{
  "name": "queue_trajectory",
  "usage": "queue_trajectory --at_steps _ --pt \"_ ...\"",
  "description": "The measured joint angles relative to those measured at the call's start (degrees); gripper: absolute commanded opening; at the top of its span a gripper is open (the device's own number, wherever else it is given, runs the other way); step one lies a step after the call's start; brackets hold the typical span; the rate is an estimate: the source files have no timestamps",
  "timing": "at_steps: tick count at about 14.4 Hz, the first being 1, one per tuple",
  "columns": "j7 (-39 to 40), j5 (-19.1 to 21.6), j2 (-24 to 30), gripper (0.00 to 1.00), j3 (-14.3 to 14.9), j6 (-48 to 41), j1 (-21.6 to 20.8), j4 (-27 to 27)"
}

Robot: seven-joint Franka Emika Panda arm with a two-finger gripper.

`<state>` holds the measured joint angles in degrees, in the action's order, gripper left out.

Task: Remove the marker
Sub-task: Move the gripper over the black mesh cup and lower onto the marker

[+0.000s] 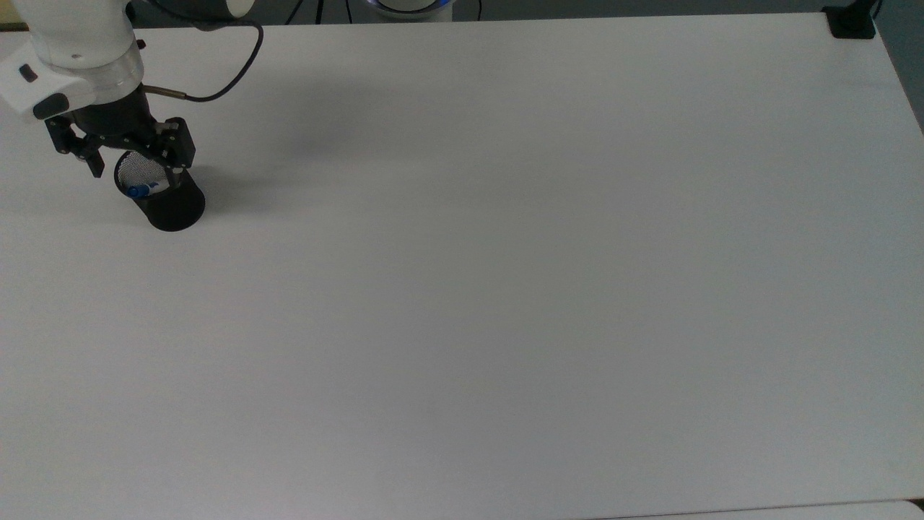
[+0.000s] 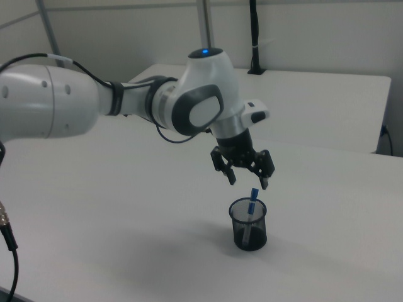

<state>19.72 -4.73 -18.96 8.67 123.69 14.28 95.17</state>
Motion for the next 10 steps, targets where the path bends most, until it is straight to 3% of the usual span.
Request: queue_trajectory --at_steps 3,6,8,10 --pt "0.0 0.0 -1.97 0.43 0.0 2.75 0.44 0.01" --pt "0.01 0.0 -2.92 0.16 -0.02 3.22 0.43 0.0" --pt "0.0 0.0 -2.92 0.08 -0.03 3.24 0.43 -0.08" --pt "0.01 0.01 -2.9 0.06 -0.03 3.25 0.43 -0.18"
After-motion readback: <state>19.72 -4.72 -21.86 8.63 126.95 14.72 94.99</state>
